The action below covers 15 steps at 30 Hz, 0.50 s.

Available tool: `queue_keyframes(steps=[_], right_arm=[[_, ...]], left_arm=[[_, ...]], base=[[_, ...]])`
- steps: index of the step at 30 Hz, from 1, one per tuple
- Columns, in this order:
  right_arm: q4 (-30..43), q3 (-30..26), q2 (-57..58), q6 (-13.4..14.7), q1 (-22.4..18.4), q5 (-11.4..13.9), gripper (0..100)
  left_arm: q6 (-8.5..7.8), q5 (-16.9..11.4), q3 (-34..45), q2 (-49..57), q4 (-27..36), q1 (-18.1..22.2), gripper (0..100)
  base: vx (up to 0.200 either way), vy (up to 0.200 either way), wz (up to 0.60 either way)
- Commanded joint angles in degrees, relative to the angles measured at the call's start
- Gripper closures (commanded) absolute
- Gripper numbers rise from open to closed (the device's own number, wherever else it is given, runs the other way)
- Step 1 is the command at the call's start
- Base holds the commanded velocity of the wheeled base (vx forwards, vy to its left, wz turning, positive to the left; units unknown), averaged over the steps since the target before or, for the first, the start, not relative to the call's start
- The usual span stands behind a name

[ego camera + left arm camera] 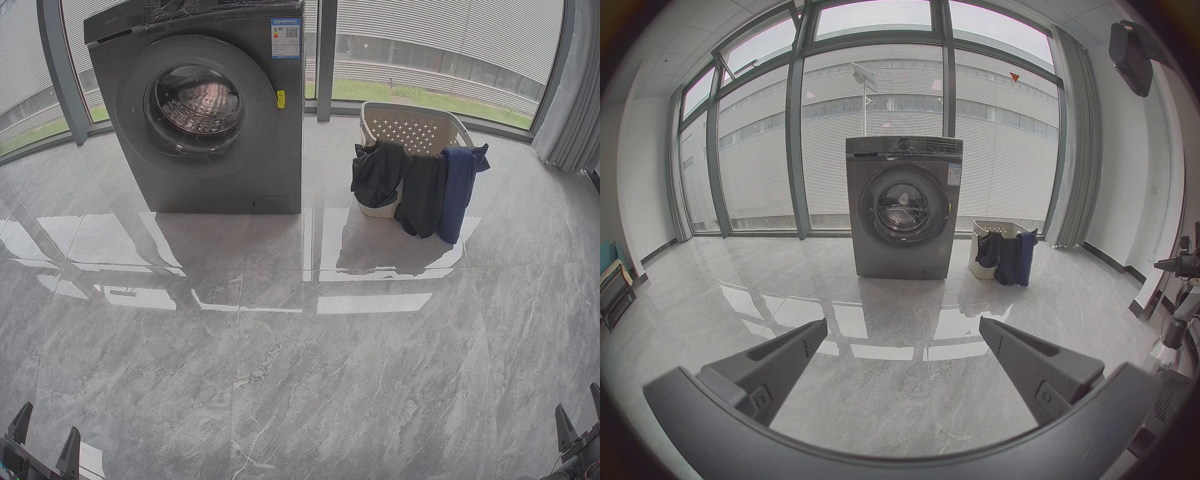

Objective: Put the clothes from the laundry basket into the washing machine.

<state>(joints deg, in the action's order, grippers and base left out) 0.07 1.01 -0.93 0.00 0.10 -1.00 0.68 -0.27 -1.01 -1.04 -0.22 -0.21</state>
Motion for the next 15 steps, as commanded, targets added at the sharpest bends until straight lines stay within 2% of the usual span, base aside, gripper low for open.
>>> queue_keyframes(steps=[1, 9, 10, 15], right_arm=[[0.01, -1.01, 0.75, 0.00, 0.08, 0.03, 0], [-0.07, -1.01, 0.75, 0.09, 0.08, -0.06, 0], [-0.07, -1.01, 0.75, 0.09, 0.17, -0.06, 0], [0.01, -1.01, 0.66, 0.00, -0.01, 0.03, 0]], left_arm=[[0.11, 0.00, 1.01, 0.95, -0.04, -0.06, 0], [-0.16, 0.18, 1.01, 0.95, 0.04, 0.03, 0], [-0.51, 0.27, 1.01, 0.95, 0.04, 0.03, 0], [-0.07, 0.36, 1.01, 0.95, 0.04, 0.03, 0]], base=[[0.000, 0.000, 0.00], [0.000, 0.000, 0.00], [0.200, 0.000, 0.00], [0.200, 0.000, 0.00]])
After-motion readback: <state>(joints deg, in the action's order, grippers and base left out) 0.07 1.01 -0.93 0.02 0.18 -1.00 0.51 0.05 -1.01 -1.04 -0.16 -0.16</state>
